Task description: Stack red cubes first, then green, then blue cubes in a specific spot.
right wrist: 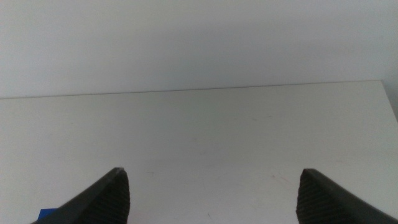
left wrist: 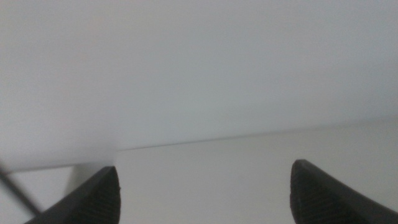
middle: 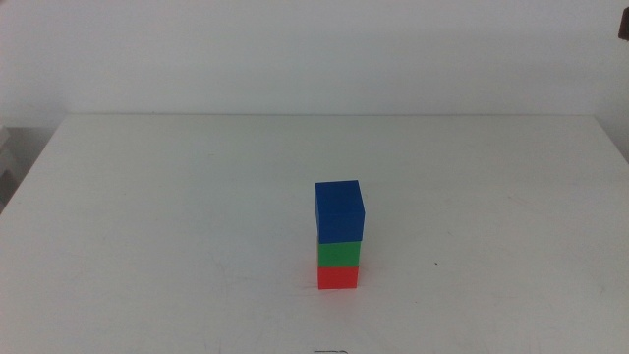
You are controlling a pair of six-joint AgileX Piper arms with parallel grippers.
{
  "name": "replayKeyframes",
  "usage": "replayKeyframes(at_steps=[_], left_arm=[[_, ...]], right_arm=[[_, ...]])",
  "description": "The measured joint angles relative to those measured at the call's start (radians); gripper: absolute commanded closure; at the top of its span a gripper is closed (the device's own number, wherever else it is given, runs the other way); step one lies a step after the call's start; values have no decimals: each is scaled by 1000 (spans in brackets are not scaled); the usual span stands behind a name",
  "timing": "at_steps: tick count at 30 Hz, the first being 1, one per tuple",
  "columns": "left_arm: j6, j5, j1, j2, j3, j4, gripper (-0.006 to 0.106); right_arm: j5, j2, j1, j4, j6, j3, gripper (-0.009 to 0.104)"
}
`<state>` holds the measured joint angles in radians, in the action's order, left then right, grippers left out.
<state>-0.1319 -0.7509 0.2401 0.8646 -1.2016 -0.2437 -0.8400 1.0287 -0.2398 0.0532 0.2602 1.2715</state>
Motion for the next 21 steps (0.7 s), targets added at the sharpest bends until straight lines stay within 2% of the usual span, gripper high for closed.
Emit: replayKeyframes(at_steps=[4, 9, 21], left_arm=[[14, 44, -184, -57, 47, 72, 7], [18, 58, -347, -136, 85, 100, 7], [20, 61, -393, -203, 101, 106, 7]], right_arm=[[0, 0, 0, 0, 0, 0, 15], [0, 0, 0, 0, 0, 0, 15], [0, 0, 0, 0, 0, 0, 15]])
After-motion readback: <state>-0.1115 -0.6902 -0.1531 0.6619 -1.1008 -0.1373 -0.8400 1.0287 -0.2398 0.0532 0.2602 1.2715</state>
